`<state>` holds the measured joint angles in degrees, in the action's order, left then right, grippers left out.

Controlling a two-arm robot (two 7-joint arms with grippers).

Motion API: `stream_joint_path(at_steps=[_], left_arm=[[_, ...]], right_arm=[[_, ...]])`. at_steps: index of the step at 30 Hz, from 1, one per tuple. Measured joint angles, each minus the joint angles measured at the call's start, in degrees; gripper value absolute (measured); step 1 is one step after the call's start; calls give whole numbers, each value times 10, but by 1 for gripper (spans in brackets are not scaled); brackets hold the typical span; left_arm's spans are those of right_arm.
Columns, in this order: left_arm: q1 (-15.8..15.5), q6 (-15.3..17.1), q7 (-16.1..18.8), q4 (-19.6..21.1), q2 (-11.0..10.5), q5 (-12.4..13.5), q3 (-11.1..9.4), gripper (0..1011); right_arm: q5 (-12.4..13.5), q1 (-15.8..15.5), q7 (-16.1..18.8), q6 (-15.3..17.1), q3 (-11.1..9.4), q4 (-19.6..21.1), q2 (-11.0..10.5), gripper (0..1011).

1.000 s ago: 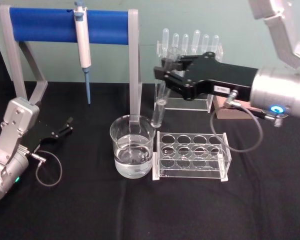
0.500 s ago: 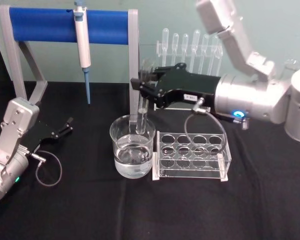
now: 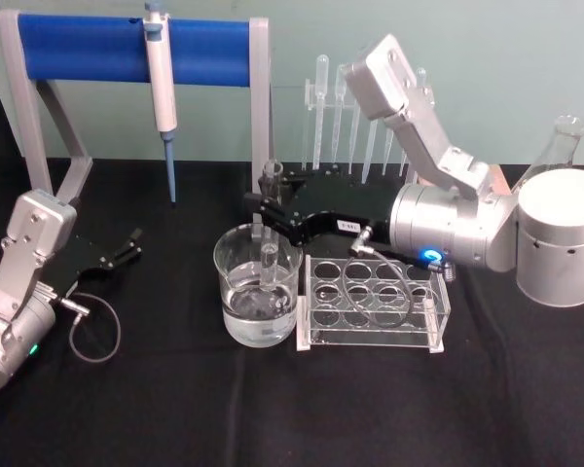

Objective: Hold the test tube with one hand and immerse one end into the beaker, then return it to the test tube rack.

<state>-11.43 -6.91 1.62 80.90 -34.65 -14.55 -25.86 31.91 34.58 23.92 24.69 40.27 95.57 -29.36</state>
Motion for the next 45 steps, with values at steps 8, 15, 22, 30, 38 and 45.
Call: stream_joint_path(at_steps=[8,15,22,30,38,45], left_arm=[[0,0,0,0,0,0,0,1000],[0,0,0,0,0,0,0,1000],[0,0,0,0,0,0,0,1000],[0,0,0,0,0,0,0,1000],[0,0,0,0,0,0,0,1000],[0,0,0,0,0,0,0,1000]], right_arm=[[-17,-14,0,-17,0,-22,15,241],[-31,-24,1,-27,-3,-39,24,241],[-39,-34,5,-27,-6,-43,26,239],[-48,-46,12,-25,-13,-44,29,241],[-57,-51,17,-21,-19,-44,32,241],[-57,-50,17,-21,-19,-44,32,241]])
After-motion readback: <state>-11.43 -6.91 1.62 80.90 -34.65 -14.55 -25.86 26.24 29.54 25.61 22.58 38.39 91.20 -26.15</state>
